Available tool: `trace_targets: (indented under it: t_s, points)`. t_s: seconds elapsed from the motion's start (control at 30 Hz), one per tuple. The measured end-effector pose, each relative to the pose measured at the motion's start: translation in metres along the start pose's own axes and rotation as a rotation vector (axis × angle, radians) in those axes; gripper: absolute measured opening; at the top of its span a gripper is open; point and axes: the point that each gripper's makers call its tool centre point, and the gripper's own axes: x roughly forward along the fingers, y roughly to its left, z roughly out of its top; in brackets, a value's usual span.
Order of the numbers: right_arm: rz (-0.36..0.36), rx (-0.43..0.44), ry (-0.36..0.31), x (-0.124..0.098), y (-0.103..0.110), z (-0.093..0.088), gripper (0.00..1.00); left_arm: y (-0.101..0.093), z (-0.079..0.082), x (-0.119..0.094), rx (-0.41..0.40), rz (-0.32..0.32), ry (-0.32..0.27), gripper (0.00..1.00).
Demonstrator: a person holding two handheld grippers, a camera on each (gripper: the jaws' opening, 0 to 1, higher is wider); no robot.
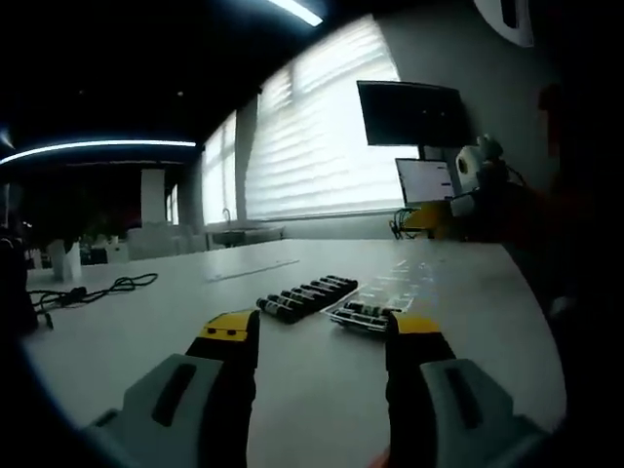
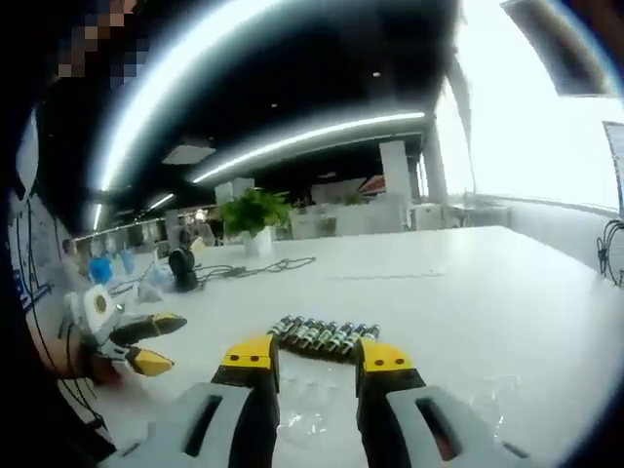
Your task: Grip medicine bottles put into box
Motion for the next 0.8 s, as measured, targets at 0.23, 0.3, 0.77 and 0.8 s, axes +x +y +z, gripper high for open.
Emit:
trace_targets:
  t_s: [0.23,0.3,0.77,0.8]
  points:
    - [-0.038,-0.028,0.117,0.014,-0.019,0.001,0.23,0.001,0.001,-0.001,-0.011,0.007,-0.004,0.43]
    - [-0.049,-0.003,0.171,0.022,-0.022,-0.003,0.21,0.0,0.002,-0.001,-0.011,0.006,-0.008,0.43]
    - [-0.033,0.127,0.462,0.072,-0.044,-0.018,0.14,0.0,0.0,-0.003,-0.008,-0.006,-0.017,0.4]
    - [-0.031,0.131,0.485,0.075,-0.045,-0.02,0.14,0.0,0.0,-0.003,-0.01,-0.008,-0.019,0.39]
